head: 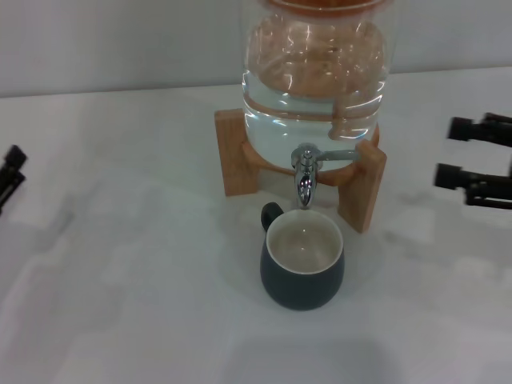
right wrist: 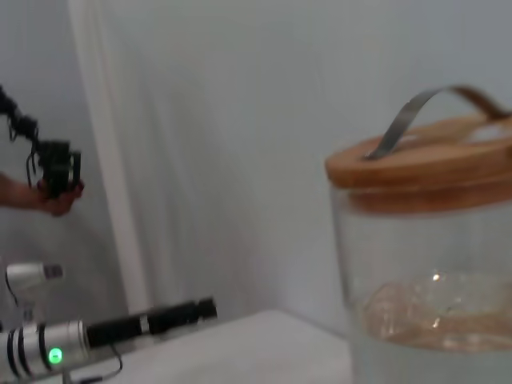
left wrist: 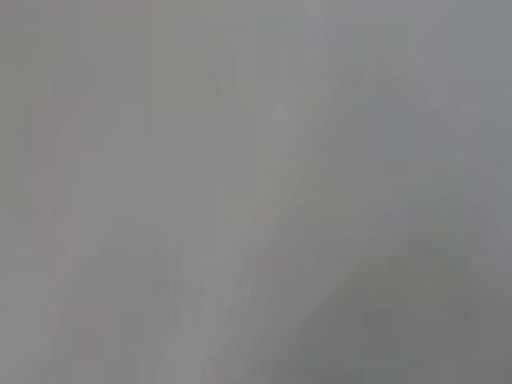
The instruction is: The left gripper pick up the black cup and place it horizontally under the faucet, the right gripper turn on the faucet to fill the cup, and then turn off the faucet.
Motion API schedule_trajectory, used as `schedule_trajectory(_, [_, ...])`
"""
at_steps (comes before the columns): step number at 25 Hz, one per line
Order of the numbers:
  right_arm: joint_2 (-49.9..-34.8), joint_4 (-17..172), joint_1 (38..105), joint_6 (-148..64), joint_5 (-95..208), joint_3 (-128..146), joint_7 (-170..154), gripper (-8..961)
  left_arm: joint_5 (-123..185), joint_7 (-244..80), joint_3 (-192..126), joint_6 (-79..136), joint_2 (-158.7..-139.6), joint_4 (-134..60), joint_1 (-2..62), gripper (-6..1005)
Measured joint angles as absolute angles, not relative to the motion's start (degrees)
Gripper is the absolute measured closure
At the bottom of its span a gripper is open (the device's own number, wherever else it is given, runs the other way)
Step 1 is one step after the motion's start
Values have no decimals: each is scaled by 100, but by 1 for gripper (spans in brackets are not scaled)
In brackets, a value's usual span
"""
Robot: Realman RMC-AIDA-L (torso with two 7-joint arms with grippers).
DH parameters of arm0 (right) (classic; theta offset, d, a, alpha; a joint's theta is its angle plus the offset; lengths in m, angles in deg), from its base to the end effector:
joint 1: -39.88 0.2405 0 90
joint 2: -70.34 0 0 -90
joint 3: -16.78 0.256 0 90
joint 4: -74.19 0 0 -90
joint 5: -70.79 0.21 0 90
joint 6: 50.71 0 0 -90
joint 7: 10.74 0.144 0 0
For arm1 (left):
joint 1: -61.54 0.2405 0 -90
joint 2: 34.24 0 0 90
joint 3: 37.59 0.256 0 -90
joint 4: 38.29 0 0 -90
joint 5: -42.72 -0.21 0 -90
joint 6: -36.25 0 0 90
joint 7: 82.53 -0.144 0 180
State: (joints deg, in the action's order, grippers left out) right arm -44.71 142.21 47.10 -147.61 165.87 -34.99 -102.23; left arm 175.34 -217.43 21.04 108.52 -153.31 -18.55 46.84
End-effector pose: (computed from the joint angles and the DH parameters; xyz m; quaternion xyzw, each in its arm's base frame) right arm 0.2559 0.2665 0.1080 -0.9087 0.1460 0.3260 0.2159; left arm -0.3429 0.2971 0.0187 -0.7333 -0.2810 -0.3869 0.4833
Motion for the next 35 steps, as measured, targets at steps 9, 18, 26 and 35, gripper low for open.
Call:
schedule_trajectory(9, [-4464, 14301, 5172, -13922, 16050, -4324, -9885, 185, 17832, -21836, 1959, 10902, -15317, -1836, 4700, 149])
schedule_trajectory(18, [-4462, 14307, 5461, -13407, 15823, -4775, -9710, 185, 17841, -21858, 1946, 10862, -15315, -1833, 4667, 149])
schedule_trajectory(26, [-4461, 14315, 5558, -13630, 15793, -4917, -9689, 186, 17852, -21858, 1945, 10780, -15315, -1837, 4650, 150])
schedule_trajectory(35, [-4464, 14331, 5587, -13882, 15860, -5008, -9679, 186, 17852, -21858, 1945, 10690, -15315, -1833, 4569, 153])
